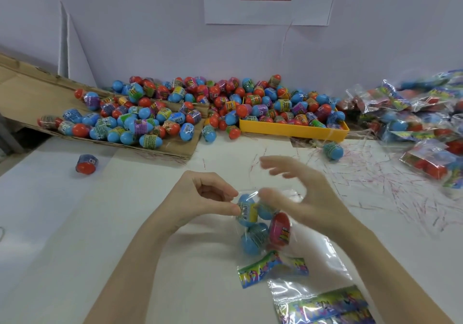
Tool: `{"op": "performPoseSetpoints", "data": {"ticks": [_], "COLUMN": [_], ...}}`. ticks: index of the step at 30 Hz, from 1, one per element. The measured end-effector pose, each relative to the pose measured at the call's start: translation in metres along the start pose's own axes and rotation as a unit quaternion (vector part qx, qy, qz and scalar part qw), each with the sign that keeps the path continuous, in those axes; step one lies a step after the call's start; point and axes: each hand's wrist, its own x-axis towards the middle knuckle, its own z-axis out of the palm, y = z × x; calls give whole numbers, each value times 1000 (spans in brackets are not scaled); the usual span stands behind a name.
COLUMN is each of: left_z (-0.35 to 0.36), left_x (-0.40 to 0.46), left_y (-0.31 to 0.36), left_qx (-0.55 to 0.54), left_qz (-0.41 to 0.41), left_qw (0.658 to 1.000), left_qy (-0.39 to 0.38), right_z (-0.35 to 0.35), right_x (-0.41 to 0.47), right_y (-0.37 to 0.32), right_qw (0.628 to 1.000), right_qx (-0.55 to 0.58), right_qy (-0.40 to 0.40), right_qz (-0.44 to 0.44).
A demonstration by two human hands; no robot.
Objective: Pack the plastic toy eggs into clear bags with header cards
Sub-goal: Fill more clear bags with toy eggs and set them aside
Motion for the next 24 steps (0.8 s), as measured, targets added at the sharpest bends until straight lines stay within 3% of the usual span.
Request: {"op": "performPoseSetpoints", "data": {"ticks": [3,9,15,17,19,21,22,23,24], "left_z": [0,2,0,-2,-3,0,3,8,13], "left_x": [-1,-1,-1,1,4,6,6,7,7], "left_y": [1,1,-3,-4,-6,-6,-5,-5,-6], "left_qx": [4,-6,-57,-113,-150,-140,-123,-99,-66], "left_qz": [7,9,5,16,11,7,6,7,11], "left_qw": [1000,1000,998,990,978,972,973,976,980], "left_qy": [4,4,34,79,145,188,195,194,188], "right_z": [5,-19,-23,-35,-52,-70,-76,-79,-79], "right_x": [4,3,3,4,8,14,17,19,20], "right_y": [1,17,20,20,20,23,24,25,25], "right_qw": [992,968,958,956,931,856,828,823,842], "right_qx": [-58,123,191,233,341,452,468,454,414], "right_qy": [-97,-177,-161,-118,26,226,289,316,308], "right_qz": [55,130,140,136,130,111,112,130,156]}}
